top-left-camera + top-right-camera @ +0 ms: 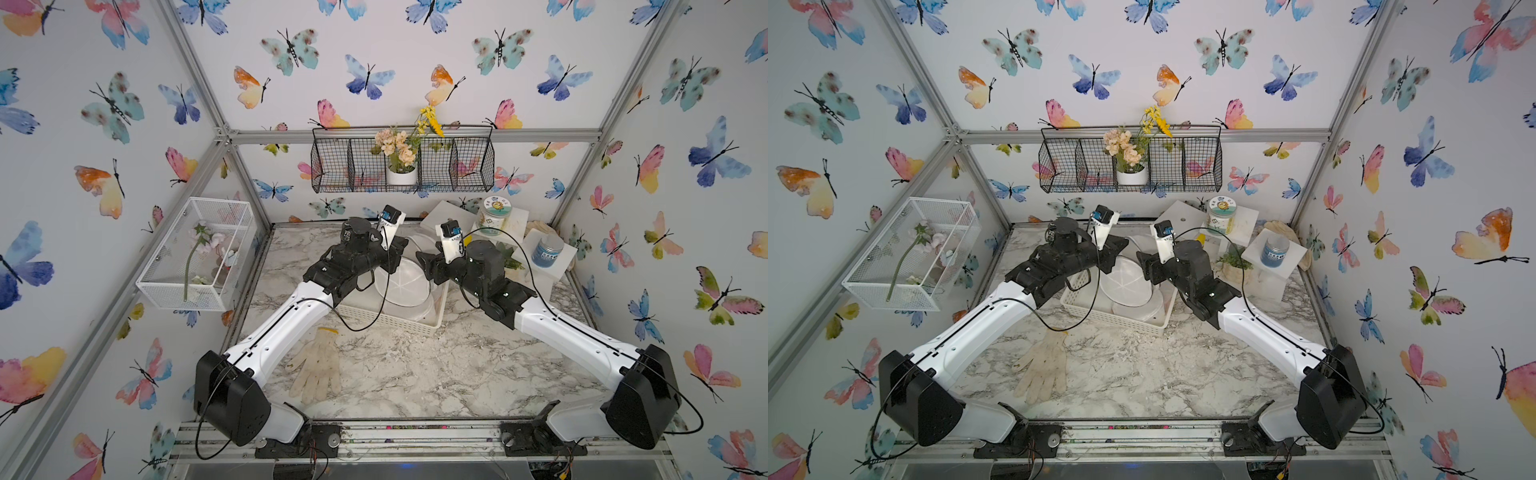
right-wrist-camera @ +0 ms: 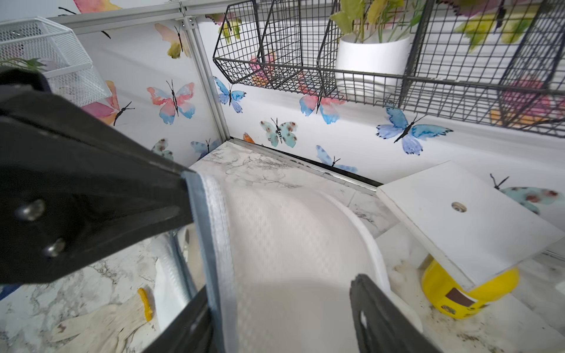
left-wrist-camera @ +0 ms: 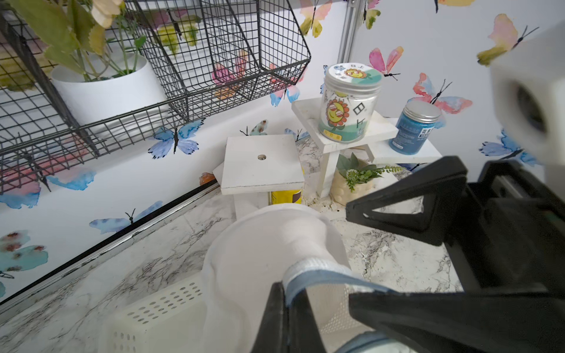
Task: Turn the laundry bag inside out
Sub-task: Turn over the laundry bag.
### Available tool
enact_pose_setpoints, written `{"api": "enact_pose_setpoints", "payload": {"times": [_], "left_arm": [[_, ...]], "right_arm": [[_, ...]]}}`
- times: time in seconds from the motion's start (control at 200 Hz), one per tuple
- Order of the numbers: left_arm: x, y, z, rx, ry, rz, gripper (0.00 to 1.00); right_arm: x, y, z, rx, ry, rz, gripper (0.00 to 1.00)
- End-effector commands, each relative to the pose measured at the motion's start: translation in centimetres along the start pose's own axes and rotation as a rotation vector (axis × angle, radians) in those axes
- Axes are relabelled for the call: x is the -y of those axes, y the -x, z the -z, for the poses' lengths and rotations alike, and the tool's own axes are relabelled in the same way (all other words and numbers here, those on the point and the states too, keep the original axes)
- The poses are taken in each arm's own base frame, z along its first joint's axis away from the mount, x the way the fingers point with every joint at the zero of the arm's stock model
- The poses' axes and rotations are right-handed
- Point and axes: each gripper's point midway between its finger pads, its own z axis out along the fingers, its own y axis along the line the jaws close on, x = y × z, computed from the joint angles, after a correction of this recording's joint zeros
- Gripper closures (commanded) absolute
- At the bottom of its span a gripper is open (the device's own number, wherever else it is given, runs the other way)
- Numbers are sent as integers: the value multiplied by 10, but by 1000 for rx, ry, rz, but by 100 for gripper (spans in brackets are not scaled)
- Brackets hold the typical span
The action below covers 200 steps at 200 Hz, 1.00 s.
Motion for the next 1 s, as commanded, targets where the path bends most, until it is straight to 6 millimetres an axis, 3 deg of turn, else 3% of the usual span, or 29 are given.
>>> {"api": "enact_pose_setpoints", "payload": {"times": [0.0,0.315,0.521,0.591,0.696,0.816,0.996], "left_arm": [[15,5,4,16,-81,-54,100],[20,19,14,50,-97,-57,100],[13,3,14,-11,-54,-32,100],[3,-4,11,-33,2,0,67],[-6,-13,4,-55,63,71,31],[0,-20,-10,-81,83,77,12],[13,-27,-22,-108,26,70,6]], "right_arm": [[9,8,0,20,-61,29,34],[13,-46,-1,-106,-63,41,50],[8,-25,4,-35,-40,29,95],[6,-15,6,-15,-30,33,98],[2,-7,8,-8,-8,59,98],[-4,0,10,-21,24,94,98],[-8,16,18,-15,40,101,98]]}}
